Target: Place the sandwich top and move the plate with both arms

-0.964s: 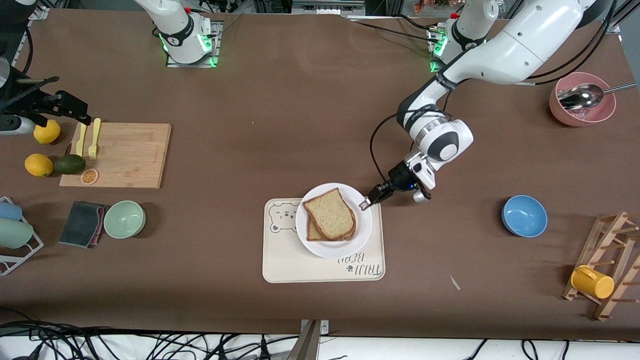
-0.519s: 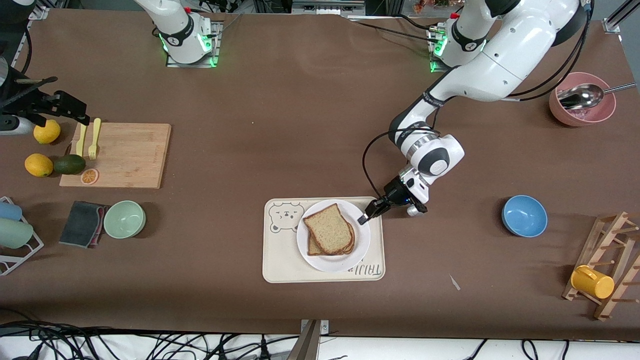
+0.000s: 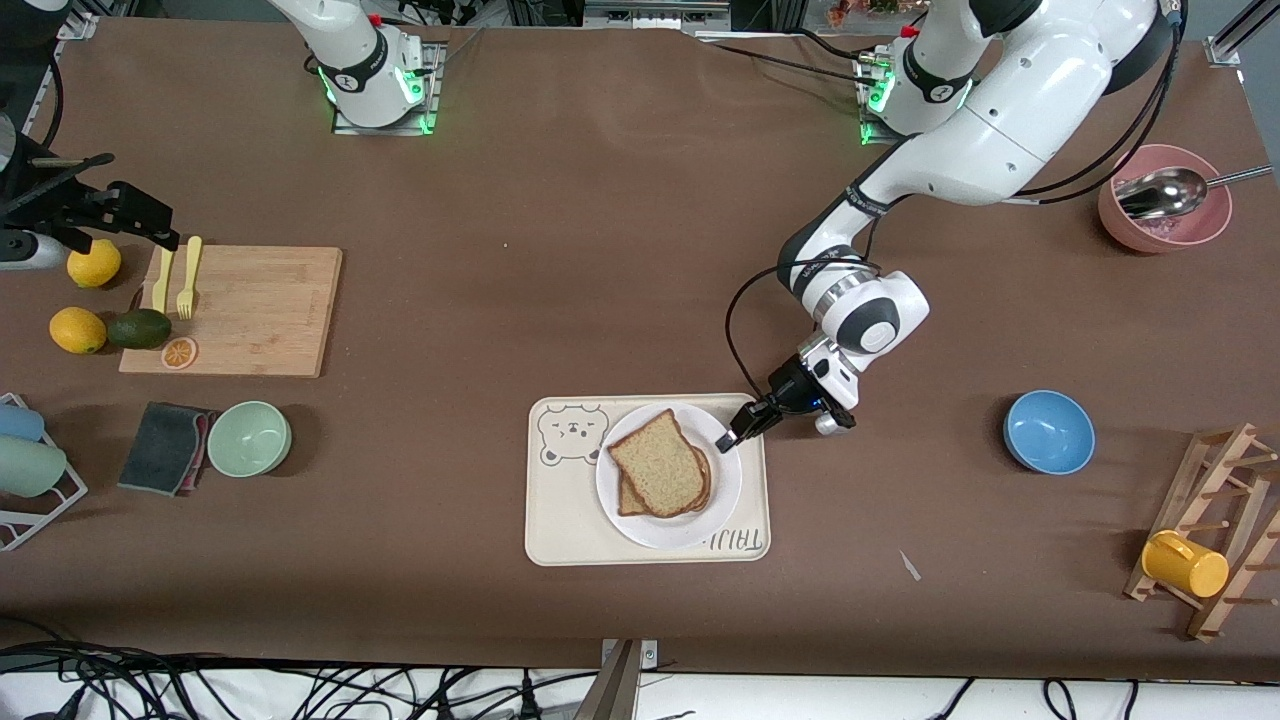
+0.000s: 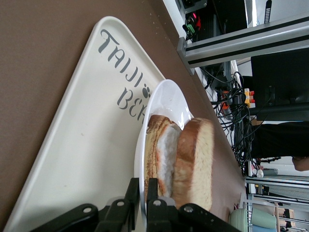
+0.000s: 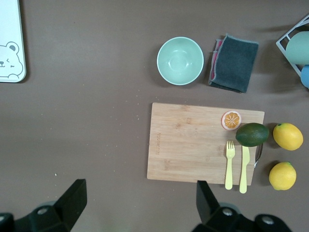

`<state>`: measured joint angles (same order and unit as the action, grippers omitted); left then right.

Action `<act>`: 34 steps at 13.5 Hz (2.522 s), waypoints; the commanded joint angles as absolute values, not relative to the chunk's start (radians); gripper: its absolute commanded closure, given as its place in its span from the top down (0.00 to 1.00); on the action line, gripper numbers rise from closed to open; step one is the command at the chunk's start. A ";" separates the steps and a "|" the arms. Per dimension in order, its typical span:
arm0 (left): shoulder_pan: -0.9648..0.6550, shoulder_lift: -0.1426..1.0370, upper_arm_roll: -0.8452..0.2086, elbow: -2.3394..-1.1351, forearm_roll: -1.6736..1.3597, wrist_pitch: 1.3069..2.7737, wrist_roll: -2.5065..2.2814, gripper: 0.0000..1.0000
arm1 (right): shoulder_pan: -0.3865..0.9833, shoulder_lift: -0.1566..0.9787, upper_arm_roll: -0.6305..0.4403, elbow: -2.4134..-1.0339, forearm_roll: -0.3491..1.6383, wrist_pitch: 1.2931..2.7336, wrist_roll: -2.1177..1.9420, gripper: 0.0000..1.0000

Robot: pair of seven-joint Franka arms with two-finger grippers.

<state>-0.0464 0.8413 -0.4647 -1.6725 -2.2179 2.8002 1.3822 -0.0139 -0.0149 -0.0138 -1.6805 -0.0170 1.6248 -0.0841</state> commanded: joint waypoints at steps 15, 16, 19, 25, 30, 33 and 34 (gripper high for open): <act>0.017 0.810 -0.445 -1.626 -2.241 2.842 1.332 0.99 | -0.028 -0.014 -0.005 -1.667 -0.011 1.618 -0.081 1.00; 0.017 0.811 -0.443 -1.614 -2.240 2.844 1.316 0.99 | -0.028 -0.014 -0.005 -1.667 -0.011 1.618 -0.080 1.00; 0.020 0.815 -0.440 -1.588 -2.240 2.849 1.305 0.99 | -0.028 -0.014 -0.005 -1.667 -0.011 1.618 -0.081 1.00; 0.067 0.784 -0.451 -1.588 -2.164 2.873 1.196 1.00 | -0.028 -0.015 -0.003 -1.667 -0.009 1.618 -0.081 1.00; 0.075 0.743 -0.442 -1.612 -1.772 2.873 0.784 1.00 | -0.028 -0.014 -0.005 -1.667 -0.009 1.618 -0.081 1.00; 0.097 0.701 -0.440 -1.649 -1.536 2.869 0.594 1.00 | -0.028 -0.014 -0.005 -1.667 -0.009 1.618 -0.081 1.00; 0.107 0.692 -0.436 -1.663 -1.470 2.866 0.548 1.00 | -0.028 -0.014 -0.003 -1.667 -0.009 1.618 -0.081 1.00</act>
<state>0.0893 0.7568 -0.4418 -1.5919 -1.5687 2.8677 0.6389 -0.0139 -0.0148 -0.0137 -1.6805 -0.0169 1.6248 -0.0841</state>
